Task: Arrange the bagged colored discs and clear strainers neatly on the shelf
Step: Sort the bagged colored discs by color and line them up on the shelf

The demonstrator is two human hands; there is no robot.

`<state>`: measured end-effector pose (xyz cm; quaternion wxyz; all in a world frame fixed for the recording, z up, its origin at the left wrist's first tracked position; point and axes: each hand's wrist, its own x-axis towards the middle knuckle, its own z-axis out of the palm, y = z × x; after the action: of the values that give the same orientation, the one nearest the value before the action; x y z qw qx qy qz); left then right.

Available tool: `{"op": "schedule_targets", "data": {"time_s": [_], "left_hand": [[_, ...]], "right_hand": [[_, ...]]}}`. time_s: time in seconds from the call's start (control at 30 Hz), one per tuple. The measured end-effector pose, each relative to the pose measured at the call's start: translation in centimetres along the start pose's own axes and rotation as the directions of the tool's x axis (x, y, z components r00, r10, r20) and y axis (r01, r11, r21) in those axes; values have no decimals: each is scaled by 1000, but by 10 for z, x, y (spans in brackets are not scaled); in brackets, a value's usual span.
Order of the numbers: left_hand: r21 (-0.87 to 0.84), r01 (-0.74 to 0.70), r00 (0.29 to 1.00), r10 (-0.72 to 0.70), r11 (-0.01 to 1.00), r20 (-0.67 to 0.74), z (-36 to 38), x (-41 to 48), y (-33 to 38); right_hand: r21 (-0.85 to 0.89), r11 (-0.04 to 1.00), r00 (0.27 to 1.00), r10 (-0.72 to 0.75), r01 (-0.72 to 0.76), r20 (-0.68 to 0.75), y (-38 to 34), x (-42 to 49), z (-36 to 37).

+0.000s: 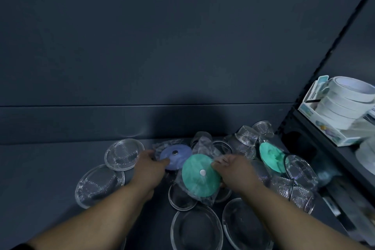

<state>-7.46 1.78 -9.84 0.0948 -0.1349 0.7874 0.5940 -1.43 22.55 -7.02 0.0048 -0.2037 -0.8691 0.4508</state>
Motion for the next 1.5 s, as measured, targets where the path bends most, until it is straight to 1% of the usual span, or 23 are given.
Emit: {"op": "schedule_targets", "data": {"time_s": [0.07, 0.1, 0.17, 0.2, 0.23, 0.27, 0.4, 0.47, 0.57, 0.6, 0.67, 0.77, 0.83, 0.87, 0.93, 1.07, 1.13, 1.2, 1.27, 1.33, 1.4, 1.43, 1.5], "left_hand": [[182, -88, 996, 85, 979, 23, 0, 0, 0], [287, -167, 986, 158, 943, 56, 0, 1, 0], [480, -311, 950, 262, 820, 169, 0, 8, 4], [547, -359, 933, 277, 756, 230, -1, 13, 6], [587, -387, 921, 270, 711, 280, -1, 16, 10], [609, -394, 917, 248, 688, 313, -1, 17, 14], [680, -474, 877, 228, 560, 423, 3, 31, 18], [687, -467, 879, 207, 556, 430, 4, 37, 16], [659, -466, 882, 251, 590, 399, 3, 36, 18], [639, -451, 891, 268, 623, 367, 1, 36, 18], [556, -406, 913, 294, 725, 283, -6, 35, 22], [391, -347, 937, 295, 852, 188, -21, 29, 31], [196, -285, 954, 257, 938, 158, -29, 23, 40], [90, -254, 959, 239, 963, 150, -32, 20, 43], [-52, -237, 959, 242, 970, 145, -35, 13, 52], [-136, -273, 934, 296, 953, 200, -27, -7, 71], [-195, -236, 925, 281, 952, 254, -18, -18, 78], [-278, -154, 912, 245, 948, 330, -7, -30, 83], [-309, -120, 884, 243, 943, 399, 3, -39, 85], [-298, -127, 867, 252, 946, 430, 13, -45, 85], [-289, -114, 872, 235, 951, 429, 24, -47, 82], [-292, -102, 880, 223, 951, 420, 30, -46, 80], [-299, -104, 894, 221, 949, 389, 40, -45, 78]], "right_hand": [[-20, 1000, 1000, 9, -9, -7, 0, -2, 2], [-29, 1000, 1000, 9, -9, -10, -1, -2, 2], [-36, 999, 1000, 0, 0, -10, 0, -3, 1], [-37, 999, 1000, -10, 9, -13, 0, -3, 1], [-39, 999, 1000, -20, 20, -13, 0, -3, 0], [-38, 999, 999, -32, 31, -12, 0, -4, 0], [13, 999, 999, -53, 53, -7, 2, -6, -2], [54, 997, 999, -47, 46, 7, 4, -7, -3], [101, 995, 999, -26, 24, 21, 9, -7, -3], [130, 991, 1000, -17, 14, 25, 9, -8, -3], [206, 979, 999, 2, -9, 35, 7, -9, -3], [297, 954, 998, 18, -33, 55, 1, -9, -6], [355, 934, 996, 4, -35, 86, -6, -8, -7], [393, 919, 995, -7, -33, 100, -10, -9, -8], [473, 881, 992, -26, -34, 120, -16, -10, -8], [653, 756, 992, -48, -43, 120, -32, -12, -14], [692, 721, 996, -32, -35, 84, -38, -13, -20], [709, 705, 1000, -13, -10, 28, -39, -14, -26], [695, 718, 999, -6, 29, -35, -37, -16, -31], [612, 786, 994, -20, 84, -111, -34, -17, -40], [514, 846, 983, -56, 139, -174, -32, -17, -54], [450, 877, 974, -80, 171, -214, -30, -15, -61], [243, 948, 940, -120, 204, -321, -20, -6, -78]]}}
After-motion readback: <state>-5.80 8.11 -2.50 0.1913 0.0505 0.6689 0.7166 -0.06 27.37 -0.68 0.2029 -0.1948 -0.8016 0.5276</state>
